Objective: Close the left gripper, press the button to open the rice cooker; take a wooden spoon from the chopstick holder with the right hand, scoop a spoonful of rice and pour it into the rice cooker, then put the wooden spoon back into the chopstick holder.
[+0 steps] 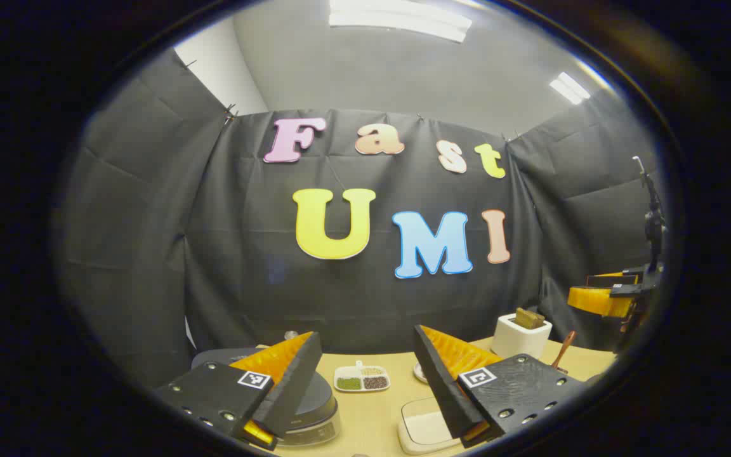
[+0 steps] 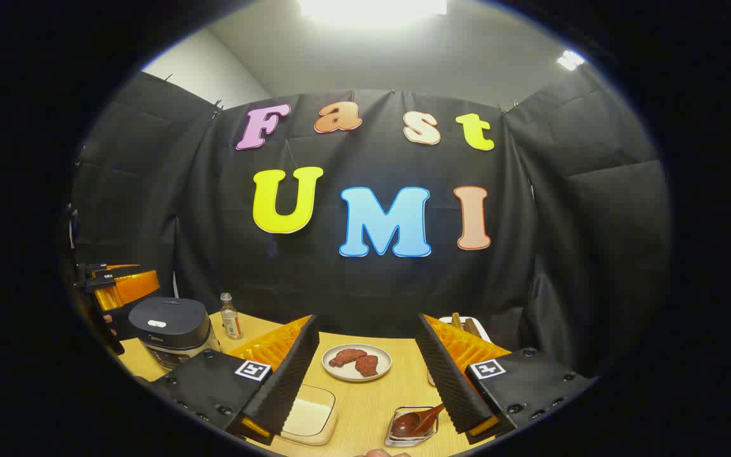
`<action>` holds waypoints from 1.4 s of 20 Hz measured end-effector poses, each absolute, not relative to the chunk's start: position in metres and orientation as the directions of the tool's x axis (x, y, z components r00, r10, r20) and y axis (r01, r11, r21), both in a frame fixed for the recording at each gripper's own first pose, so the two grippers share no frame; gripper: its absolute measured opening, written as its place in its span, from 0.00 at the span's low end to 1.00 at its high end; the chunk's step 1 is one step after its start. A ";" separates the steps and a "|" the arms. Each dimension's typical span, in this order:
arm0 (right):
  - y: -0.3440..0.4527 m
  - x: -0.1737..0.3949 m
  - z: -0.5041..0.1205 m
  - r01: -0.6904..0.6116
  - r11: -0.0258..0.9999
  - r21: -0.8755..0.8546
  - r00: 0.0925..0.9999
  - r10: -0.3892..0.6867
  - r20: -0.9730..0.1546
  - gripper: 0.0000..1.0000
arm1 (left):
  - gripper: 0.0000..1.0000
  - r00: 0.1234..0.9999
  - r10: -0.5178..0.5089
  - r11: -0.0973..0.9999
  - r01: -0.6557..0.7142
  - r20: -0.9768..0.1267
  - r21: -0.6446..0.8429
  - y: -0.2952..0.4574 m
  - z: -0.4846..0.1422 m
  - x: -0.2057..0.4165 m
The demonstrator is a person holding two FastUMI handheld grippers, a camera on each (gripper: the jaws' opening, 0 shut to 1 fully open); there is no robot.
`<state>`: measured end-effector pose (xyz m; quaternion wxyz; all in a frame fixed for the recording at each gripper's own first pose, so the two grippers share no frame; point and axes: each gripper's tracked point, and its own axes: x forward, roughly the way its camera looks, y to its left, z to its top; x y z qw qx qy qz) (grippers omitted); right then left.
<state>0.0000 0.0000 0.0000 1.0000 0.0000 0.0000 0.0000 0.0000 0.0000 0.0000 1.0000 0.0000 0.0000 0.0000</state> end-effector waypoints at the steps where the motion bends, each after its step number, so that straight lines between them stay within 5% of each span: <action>1: 0.001 0.000 0.000 0.000 1.000 -0.001 1.000 0.000 -0.004 0.98 | 0.92 1.000 -0.004 1.000 0.004 -0.008 -0.001 -0.001 -0.003 0.002; 15: 0.006 -0.003 0.006 -0.042 0.999 0.023 0.999 0.041 0.018 0.98 | 0.92 0.999 -0.054 0.997 0.054 0.000 0.046 -0.014 0.001 0.008; 26: -0.024 -0.010 -0.025 0.043 0.999 0.033 0.998 -0.041 -0.047 0.98 | 0.92 0.995 0.013 0.999 -0.009 -0.102 0.035 0.041 -0.025 -0.003; 28: -0.025 -0.009 -0.020 0.035 0.999 0.030 0.999 -0.034 -0.017 0.98 | 0.85 0.996 0.029 0.998 -0.023 -0.082 0.063 0.056 -0.012 -0.005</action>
